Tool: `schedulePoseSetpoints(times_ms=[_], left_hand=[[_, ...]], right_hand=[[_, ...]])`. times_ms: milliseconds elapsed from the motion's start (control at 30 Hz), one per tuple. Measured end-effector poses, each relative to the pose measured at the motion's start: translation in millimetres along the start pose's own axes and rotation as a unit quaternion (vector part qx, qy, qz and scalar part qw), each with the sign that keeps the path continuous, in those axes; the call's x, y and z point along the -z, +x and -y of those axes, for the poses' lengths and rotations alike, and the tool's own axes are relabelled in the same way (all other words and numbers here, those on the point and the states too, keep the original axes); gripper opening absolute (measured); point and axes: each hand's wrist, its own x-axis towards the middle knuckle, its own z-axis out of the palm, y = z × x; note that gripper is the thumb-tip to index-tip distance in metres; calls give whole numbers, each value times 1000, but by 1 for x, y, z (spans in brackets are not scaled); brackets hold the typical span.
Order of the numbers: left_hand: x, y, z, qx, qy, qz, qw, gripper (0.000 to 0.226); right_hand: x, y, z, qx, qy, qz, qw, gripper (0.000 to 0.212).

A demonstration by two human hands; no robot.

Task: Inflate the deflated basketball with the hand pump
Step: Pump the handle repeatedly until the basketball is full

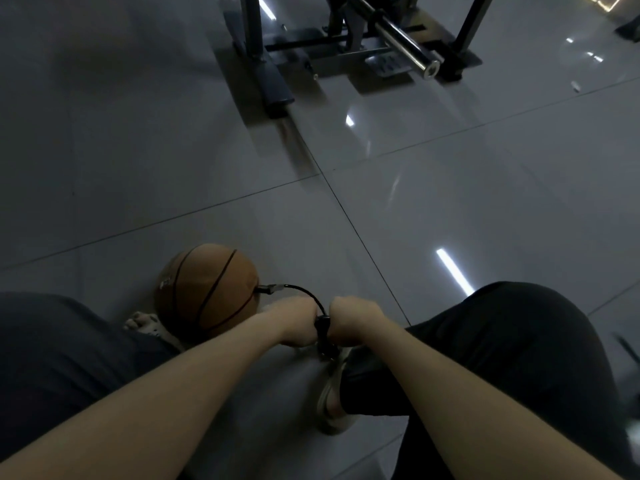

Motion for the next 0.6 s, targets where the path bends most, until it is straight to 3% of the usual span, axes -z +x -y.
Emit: schedulePoseSetpoints(times_ms=[267, 467, 600], left_hand=[[23, -19, -22, -22, 43, 6, 999, 20], [110, -66, -33, -39, -25, -74, 996, 11], [118, -77, -29, -36, -14, -117, 992, 17]], right_hand=[[17, -22, -3, -10, -4, 18, 1000, 19], [113, -73, 5, 10, 67, -39, 997, 18], [126, -83, 17, 10, 57, -41, 997, 15]])
